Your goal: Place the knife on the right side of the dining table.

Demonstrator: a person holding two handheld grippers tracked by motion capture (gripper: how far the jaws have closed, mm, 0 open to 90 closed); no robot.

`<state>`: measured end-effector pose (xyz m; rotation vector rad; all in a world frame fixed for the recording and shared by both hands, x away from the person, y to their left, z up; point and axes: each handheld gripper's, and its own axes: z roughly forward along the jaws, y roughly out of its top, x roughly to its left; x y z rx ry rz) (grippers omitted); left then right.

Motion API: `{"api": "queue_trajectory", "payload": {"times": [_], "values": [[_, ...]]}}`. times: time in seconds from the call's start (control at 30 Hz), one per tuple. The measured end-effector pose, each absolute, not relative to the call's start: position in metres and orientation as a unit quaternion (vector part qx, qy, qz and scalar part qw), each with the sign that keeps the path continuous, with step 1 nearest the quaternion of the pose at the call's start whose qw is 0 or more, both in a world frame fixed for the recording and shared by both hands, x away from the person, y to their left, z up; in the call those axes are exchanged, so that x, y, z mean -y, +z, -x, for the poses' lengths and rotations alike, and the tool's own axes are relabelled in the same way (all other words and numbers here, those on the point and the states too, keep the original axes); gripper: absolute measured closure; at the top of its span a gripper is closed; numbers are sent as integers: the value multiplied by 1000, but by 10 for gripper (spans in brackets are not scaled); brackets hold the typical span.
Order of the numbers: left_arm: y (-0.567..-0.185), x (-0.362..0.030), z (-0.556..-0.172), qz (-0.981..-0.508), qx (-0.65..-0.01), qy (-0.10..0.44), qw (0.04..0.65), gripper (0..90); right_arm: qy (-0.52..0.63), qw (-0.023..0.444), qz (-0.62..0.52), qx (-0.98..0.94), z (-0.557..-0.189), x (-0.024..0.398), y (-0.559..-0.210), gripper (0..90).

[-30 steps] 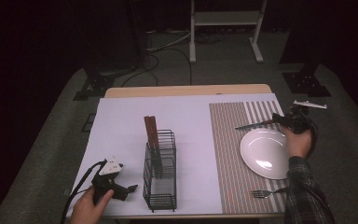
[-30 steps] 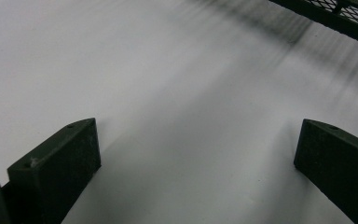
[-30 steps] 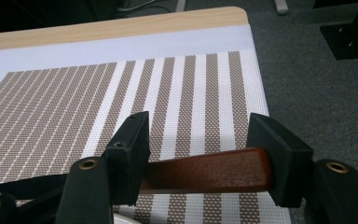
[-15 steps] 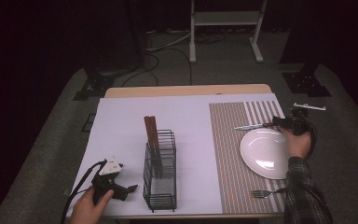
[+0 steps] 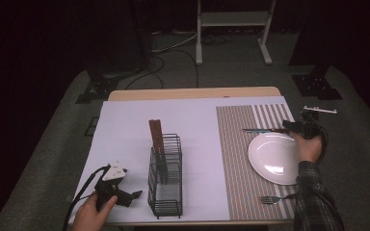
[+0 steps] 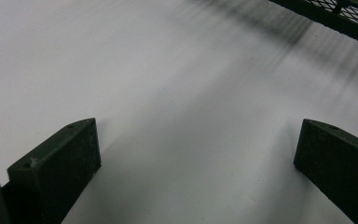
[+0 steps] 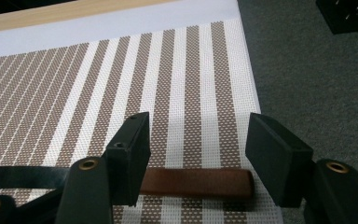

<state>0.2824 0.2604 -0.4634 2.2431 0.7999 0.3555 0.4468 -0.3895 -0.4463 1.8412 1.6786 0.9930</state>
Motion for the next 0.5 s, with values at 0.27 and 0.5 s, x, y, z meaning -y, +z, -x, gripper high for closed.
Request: {"api": "queue_trajectory", "payload": {"times": [0.27, 0.5], "values": [[-463, -260, -282, -870, -310, 138, 359, 0, 374, 239, -641, -626, -437, 377, -434, 376], [-463, -260, -282, -870, -310, 138, 359, 0, 382, 248, -608, -650, -426, 358, -423, 354]]}}
